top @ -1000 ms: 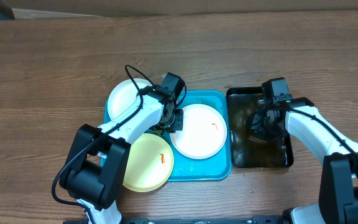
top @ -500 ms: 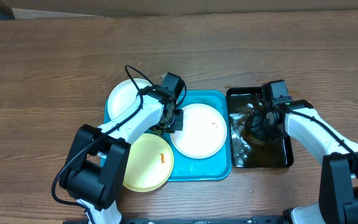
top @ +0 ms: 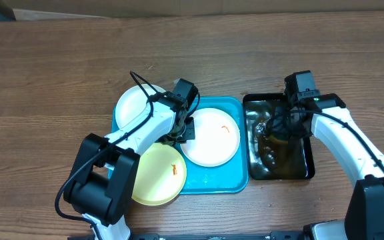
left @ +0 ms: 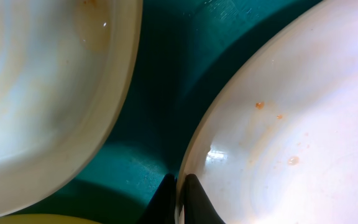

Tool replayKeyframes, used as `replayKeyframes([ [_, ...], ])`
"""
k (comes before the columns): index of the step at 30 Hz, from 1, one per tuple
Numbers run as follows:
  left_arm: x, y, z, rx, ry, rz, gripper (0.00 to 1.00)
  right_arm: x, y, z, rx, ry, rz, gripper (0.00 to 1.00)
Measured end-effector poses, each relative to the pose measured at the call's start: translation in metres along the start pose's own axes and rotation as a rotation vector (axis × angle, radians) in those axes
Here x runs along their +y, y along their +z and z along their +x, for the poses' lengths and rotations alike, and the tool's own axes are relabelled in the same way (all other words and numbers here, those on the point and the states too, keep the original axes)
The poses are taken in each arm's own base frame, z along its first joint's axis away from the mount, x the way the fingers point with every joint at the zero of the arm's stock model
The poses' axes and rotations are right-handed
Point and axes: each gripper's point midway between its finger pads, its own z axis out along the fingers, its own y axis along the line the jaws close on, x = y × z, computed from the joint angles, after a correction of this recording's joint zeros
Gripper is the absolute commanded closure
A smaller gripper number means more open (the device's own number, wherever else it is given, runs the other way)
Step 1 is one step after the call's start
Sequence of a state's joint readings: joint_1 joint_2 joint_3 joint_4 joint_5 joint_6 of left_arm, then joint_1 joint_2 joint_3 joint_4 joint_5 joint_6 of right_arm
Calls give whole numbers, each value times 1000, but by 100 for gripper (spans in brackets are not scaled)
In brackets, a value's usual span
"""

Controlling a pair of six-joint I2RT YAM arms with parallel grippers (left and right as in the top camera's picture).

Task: Clean dirty plates on tray and stack at the side
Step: 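Wipe the held white plate with the sponge in the right gripper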

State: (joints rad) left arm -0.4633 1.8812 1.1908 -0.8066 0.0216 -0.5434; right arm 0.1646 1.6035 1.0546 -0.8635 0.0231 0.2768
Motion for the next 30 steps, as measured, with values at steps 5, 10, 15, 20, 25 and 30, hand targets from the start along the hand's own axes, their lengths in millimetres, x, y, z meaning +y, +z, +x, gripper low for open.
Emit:
replayKeyframes([
  [5,0,0,0,-1,9,-3,96,14,0,6,-4,-74,18,96],
  [10,1,0,1,3,19,-6,96,21,-1,15,-8,-148,78,96],
  [15,2,0,2,9,19,-11,96,15,-7,16,-5,-170,141,96],
  [20,3,0,2,7,19,-12,96,29,-23,7,-7,-166,84,96],
  [25,3,0,2,7,19,-12,96,68,-45,-6,-26,-169,-98,96],
  [30,3,0,2,6,19,-12,96,106,-53,-3,-45,-228,-218,96],
])
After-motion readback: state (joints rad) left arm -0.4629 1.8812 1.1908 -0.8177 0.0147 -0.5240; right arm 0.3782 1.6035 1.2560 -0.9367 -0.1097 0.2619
